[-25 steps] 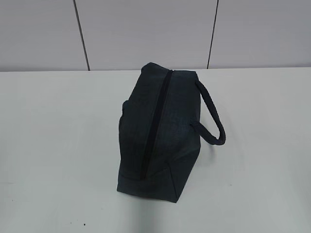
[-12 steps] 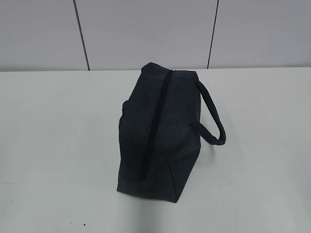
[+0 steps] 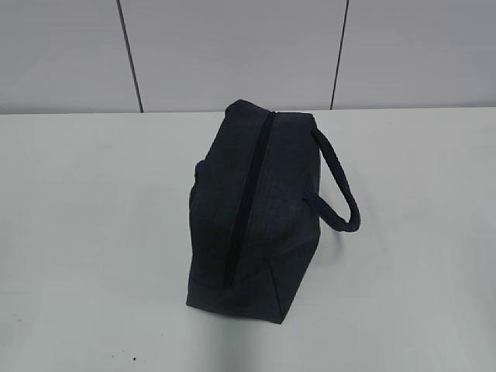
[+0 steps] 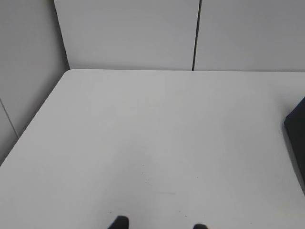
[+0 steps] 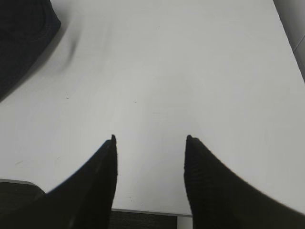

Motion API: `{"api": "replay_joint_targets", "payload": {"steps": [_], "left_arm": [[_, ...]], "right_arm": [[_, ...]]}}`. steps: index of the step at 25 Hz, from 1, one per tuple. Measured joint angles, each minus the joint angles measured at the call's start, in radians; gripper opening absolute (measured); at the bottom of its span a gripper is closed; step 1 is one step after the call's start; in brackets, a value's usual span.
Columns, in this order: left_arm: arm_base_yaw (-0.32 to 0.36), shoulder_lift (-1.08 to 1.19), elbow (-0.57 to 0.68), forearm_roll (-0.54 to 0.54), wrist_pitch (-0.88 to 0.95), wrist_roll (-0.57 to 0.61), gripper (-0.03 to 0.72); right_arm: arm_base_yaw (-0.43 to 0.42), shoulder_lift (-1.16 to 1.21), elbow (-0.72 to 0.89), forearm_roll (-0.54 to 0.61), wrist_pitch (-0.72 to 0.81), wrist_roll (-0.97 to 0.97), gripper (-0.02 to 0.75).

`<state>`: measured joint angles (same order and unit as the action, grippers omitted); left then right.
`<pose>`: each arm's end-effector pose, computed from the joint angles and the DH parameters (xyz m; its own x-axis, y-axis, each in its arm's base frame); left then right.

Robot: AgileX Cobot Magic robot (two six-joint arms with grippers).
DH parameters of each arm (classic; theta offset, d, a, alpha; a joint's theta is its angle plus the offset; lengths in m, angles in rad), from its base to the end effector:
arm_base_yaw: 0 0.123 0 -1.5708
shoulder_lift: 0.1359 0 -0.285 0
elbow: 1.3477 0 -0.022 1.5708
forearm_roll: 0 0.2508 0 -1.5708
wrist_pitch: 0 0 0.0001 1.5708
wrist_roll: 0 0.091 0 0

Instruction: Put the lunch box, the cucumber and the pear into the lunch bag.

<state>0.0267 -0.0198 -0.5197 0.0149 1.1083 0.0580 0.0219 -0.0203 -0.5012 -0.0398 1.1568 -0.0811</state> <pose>-0.0123 0.0009 0.2787 -0.4645 0.0522 -0.8840 -0.0085 0.9980 0.0634 -0.0123 -0.0036 0.2699 -0.5191 -0.1083 -0.8478 -0.0413 0.9940 -0.1017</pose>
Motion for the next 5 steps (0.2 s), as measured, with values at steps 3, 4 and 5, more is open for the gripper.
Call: {"api": "replay_joint_targets", "payload": {"steps": [3,4,5], "left_arm": [[0.0,0.0,0.0,0.0,0.0,0.0,0.251],[0.0,0.0,0.0,0.0,0.0,0.0,0.249],[0.0,0.0,0.0,0.0,0.0,0.0,0.249]], "right_arm": [[0.0,0.0,0.0,0.0,0.0,0.0,0.366],[0.0,0.0,0.0,0.0,0.0,0.0,0.366],[0.0,0.0,0.0,0.0,0.0,0.0,0.366]]}}
